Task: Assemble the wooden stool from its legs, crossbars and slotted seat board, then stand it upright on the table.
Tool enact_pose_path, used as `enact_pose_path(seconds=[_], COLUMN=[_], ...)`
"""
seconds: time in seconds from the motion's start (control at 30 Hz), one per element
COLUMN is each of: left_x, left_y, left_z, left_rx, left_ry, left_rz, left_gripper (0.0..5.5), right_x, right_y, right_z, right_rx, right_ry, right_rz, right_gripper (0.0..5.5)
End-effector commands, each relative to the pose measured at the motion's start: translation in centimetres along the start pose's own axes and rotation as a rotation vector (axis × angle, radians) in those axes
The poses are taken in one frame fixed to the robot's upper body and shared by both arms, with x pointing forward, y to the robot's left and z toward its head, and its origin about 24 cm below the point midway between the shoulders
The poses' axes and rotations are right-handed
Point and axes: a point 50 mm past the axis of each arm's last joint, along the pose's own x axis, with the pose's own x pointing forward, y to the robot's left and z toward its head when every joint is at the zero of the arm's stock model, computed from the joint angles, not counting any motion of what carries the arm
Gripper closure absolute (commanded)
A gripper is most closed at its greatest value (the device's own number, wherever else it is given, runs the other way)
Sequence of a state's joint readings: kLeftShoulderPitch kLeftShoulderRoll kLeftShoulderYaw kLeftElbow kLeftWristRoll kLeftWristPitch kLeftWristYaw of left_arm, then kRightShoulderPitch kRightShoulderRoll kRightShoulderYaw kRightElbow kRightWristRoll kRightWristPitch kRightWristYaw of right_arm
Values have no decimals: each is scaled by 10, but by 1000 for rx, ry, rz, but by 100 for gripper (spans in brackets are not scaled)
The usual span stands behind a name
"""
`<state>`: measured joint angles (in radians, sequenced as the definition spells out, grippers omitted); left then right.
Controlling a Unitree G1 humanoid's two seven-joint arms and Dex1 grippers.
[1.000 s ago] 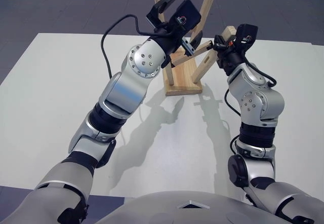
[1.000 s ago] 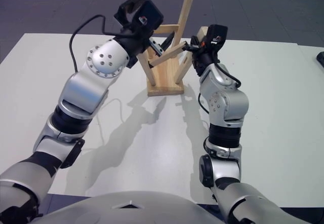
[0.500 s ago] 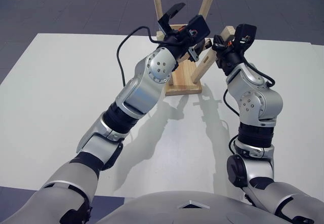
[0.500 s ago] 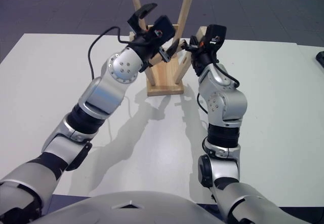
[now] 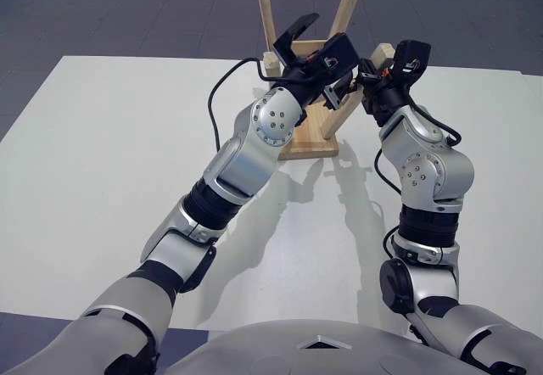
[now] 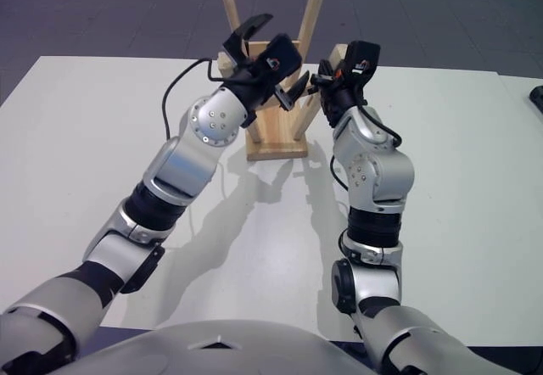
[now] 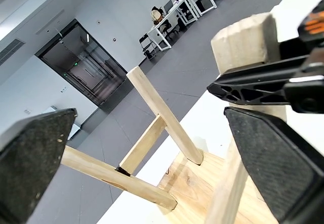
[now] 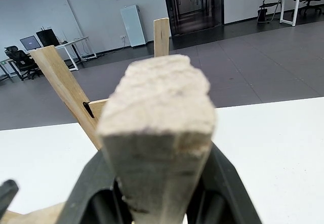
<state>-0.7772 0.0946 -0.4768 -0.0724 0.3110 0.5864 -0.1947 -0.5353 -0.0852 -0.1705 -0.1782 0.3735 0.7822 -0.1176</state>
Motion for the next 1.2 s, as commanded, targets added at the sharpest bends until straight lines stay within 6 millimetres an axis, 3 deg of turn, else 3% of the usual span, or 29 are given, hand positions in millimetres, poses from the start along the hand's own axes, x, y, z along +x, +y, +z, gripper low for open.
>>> enact_pose_path(seconds=[0.03, 0.37, 0.53, 0.87, 0.93, 1.07, 1.2], left_x=[3, 11, 11, 21, 23, 9, 11], left_y=[4, -29, -27, 1, -16, -56, -49], left_z=[-2, -29, -34, 1, -10, -65, -75], left_rx=[1, 134, 126, 30, 88, 172, 161], left_ry=[11, 173, 203, 18, 76, 366, 413], left_rz=[44, -130, -121, 118, 1, -293, -256], left_gripper=[10, 10, 10, 10, 10, 10, 10], right_x=[-3, -1, -1, 0, 0, 0, 1], right_y=[-17, -14, -14, -13, -13, -12, -12], right_z=[-43, -41, -41, -39, -39, -39, -39], right_rx=[6, 11, 9, 9, 10, 12, 12], right_ry=[197, 183, 182, 173, 171, 170, 170], right_rz=[-85, -67, -63, -50, -50, -44, -38], right_gripper=[449, 449, 449, 449, 449, 449, 449])
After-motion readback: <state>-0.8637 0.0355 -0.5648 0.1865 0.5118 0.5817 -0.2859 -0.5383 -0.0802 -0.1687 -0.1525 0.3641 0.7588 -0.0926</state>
